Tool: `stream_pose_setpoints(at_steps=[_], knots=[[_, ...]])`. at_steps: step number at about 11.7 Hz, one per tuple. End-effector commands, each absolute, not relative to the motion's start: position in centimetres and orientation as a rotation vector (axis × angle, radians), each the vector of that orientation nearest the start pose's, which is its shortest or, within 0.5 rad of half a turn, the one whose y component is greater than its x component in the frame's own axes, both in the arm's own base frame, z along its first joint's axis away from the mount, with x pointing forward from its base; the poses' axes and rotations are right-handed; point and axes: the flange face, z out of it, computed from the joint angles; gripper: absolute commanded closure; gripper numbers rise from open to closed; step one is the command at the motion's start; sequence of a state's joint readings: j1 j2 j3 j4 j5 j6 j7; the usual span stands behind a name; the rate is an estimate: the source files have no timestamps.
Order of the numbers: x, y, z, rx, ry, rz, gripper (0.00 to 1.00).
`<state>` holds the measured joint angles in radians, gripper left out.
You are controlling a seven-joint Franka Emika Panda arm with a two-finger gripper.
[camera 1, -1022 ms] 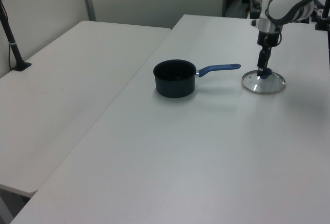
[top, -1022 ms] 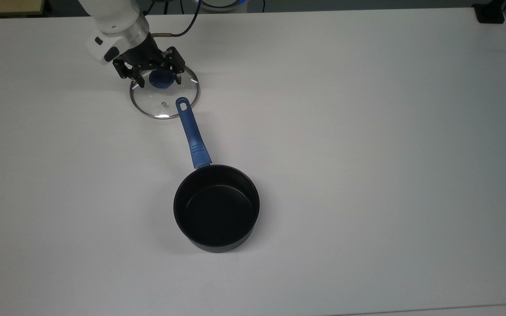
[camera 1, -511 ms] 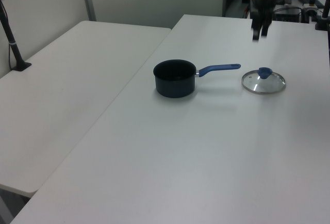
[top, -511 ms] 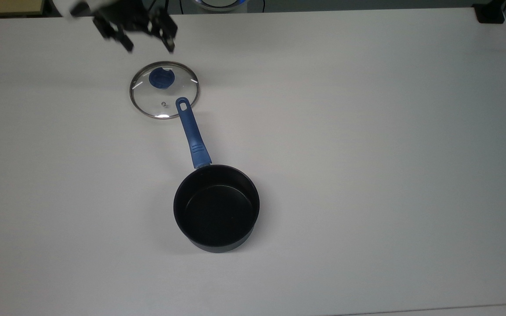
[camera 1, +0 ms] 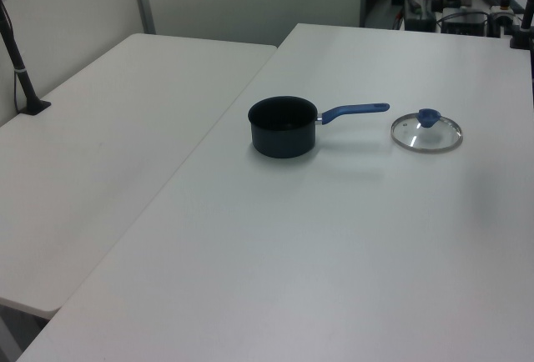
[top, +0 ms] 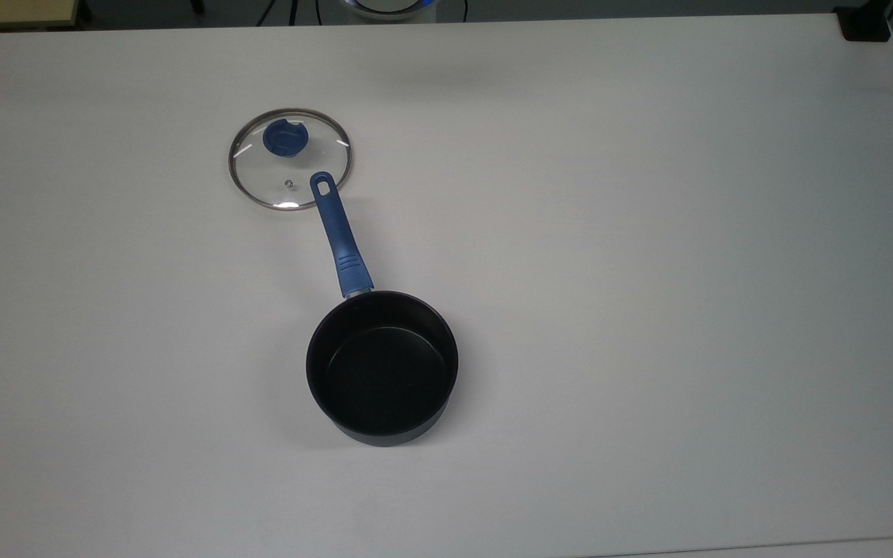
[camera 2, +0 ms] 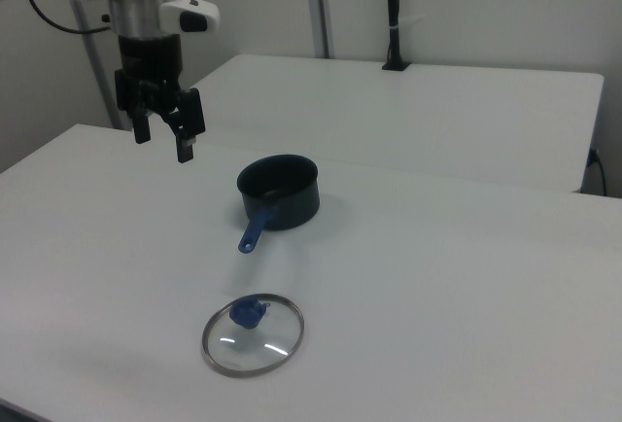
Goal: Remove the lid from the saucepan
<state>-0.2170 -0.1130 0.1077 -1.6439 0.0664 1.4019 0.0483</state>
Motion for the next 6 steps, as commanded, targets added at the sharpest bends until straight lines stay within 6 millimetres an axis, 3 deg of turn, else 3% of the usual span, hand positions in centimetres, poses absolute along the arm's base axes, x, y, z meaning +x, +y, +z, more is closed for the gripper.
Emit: stream_pose_setpoints(at_steps=[1, 3, 6], knots=[[52.7, -4.0, 63.6, -3.153, 0.112, -0.026, 0.0], [54.1, -3.9, 63.0, -3.162, 0.094, -0.095, 0.0], [54.0, -4.1, 63.3, -3.154, 0.121, -0.096, 0.0]])
